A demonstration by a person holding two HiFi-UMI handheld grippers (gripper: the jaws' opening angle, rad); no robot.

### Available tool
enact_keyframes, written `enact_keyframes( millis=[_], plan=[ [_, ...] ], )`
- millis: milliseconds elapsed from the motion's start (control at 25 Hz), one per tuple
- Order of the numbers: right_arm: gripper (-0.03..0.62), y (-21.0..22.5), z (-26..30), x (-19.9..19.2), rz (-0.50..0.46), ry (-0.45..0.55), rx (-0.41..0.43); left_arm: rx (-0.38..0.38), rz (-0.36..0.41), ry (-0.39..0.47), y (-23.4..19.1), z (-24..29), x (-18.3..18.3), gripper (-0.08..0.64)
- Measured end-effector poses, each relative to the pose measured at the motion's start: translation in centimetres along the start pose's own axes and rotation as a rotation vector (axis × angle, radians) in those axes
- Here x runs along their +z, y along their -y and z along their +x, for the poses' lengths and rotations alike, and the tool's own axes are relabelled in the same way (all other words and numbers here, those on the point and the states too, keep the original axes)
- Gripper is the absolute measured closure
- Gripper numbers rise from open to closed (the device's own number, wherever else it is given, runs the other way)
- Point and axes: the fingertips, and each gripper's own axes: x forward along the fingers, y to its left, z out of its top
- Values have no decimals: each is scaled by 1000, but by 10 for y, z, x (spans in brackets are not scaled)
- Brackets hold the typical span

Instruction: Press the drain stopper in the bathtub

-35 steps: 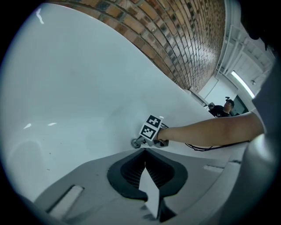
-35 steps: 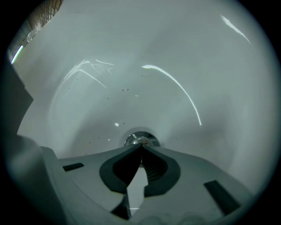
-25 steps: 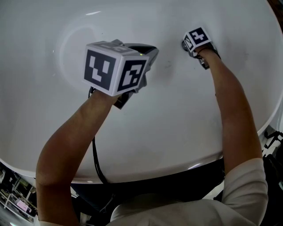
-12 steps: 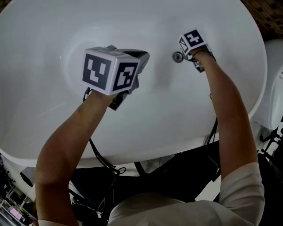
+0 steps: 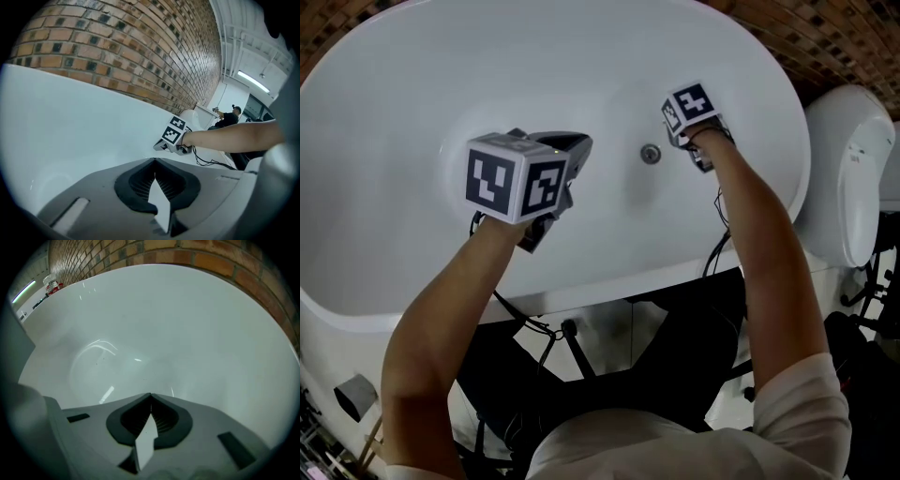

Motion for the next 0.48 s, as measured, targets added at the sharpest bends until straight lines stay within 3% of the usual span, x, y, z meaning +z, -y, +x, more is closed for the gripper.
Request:
enact_keyframes(
  millis=[480],
  plan=[
    [574,-19,-112,15,12,149,-26,40,30,152,37,-85,25,552]
  ],
)
